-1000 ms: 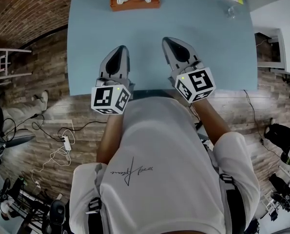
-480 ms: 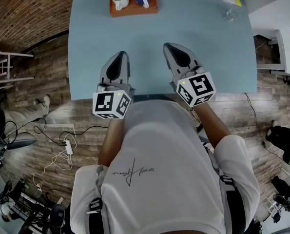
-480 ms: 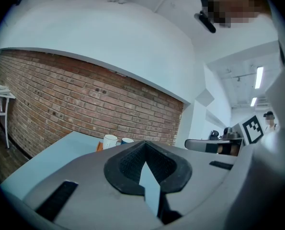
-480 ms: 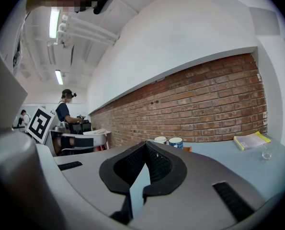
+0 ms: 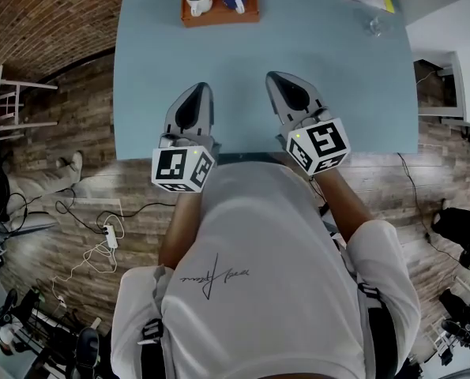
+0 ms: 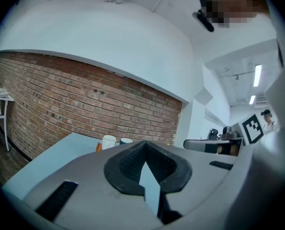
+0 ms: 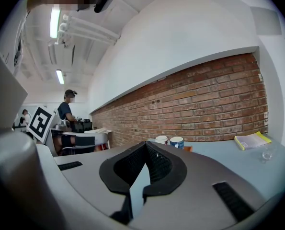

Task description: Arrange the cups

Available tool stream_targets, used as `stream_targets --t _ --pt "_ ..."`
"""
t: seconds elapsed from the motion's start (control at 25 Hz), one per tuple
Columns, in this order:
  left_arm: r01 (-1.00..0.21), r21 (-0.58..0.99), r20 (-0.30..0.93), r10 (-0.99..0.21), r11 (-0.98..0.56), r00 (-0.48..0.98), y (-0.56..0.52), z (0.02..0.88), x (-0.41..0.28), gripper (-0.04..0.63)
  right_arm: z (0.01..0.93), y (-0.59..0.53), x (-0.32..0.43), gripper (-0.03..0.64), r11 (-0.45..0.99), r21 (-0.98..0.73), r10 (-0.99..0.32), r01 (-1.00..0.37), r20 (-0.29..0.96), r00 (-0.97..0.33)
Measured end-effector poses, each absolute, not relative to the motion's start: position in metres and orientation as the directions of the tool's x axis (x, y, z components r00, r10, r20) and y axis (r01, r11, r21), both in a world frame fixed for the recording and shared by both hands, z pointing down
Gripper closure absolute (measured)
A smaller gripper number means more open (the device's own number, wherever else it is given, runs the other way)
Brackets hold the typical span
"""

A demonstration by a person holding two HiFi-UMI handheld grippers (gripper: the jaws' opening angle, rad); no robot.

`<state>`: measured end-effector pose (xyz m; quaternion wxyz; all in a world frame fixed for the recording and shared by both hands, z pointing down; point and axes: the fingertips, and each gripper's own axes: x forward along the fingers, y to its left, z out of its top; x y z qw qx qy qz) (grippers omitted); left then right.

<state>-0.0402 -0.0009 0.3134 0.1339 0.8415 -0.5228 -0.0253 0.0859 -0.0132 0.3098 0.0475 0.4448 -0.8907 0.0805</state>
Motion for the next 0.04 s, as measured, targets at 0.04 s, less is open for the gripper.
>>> stream_targets --t 0.04 --pt "-0.872 0.254 0.100 -0.886 -0.417 0.453 0.0001 0.3137 -0.0419 0.586 0.3100 -0.0120 0.0843 0.598 0.592 -0.103 -0.784 -0.799 0.157 -0.601"
